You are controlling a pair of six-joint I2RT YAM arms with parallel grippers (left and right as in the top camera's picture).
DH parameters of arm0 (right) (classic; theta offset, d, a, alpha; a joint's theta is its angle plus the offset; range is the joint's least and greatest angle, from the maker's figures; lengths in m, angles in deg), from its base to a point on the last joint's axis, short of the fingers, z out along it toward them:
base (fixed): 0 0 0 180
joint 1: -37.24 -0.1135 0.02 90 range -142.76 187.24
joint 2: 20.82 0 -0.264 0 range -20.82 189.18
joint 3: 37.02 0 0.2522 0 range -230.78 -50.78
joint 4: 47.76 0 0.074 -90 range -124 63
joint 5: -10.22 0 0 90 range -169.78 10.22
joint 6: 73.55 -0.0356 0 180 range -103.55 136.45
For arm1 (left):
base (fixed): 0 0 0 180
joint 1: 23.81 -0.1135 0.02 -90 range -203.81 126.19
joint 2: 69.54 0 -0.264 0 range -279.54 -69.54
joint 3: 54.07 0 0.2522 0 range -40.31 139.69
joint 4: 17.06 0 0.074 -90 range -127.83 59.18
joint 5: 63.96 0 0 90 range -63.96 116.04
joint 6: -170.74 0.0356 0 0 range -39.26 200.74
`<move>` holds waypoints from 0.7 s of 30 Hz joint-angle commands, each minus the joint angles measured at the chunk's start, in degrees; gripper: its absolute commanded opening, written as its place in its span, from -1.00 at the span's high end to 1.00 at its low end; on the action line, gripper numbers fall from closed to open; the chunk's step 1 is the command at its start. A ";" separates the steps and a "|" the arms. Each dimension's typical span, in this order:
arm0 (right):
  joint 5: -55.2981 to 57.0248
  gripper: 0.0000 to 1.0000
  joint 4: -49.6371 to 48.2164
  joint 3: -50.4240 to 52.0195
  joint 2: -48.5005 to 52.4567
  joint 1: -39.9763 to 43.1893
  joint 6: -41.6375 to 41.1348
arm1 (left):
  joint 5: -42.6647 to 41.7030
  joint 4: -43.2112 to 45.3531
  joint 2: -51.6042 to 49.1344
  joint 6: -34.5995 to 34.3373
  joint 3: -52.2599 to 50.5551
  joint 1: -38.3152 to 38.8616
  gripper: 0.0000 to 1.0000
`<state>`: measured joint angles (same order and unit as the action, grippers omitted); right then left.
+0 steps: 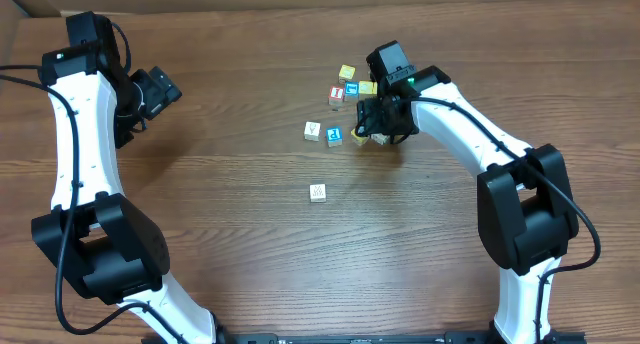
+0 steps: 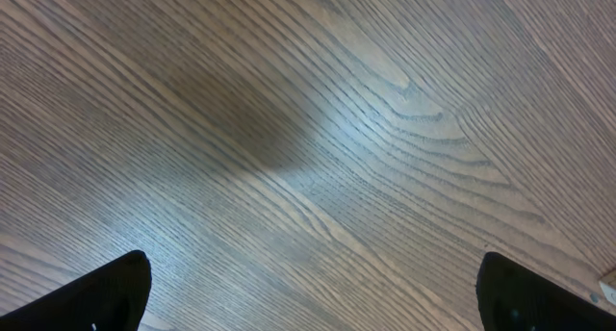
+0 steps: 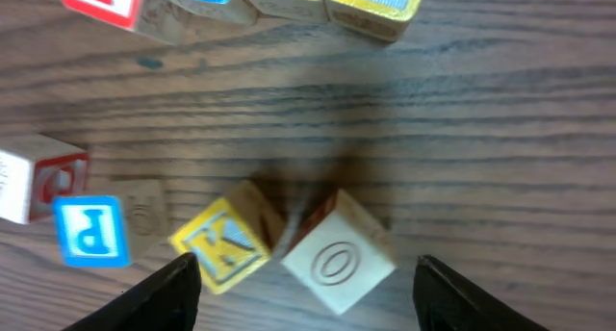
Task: Flip 5 blocks
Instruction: 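Lower the right gripper around the yellow K block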
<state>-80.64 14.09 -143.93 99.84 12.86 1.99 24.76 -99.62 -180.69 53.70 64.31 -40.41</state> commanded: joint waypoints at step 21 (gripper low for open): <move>0.28 -0.45 -0.48 3.52 -0.09 0.22 15.34 | 0.22 0.02 0.66 0.22 0.87 -0.04 -1.00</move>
<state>-79.60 13.96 -140.65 99.84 12.88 16.68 24.76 -99.62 -180.69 53.70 64.31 -40.41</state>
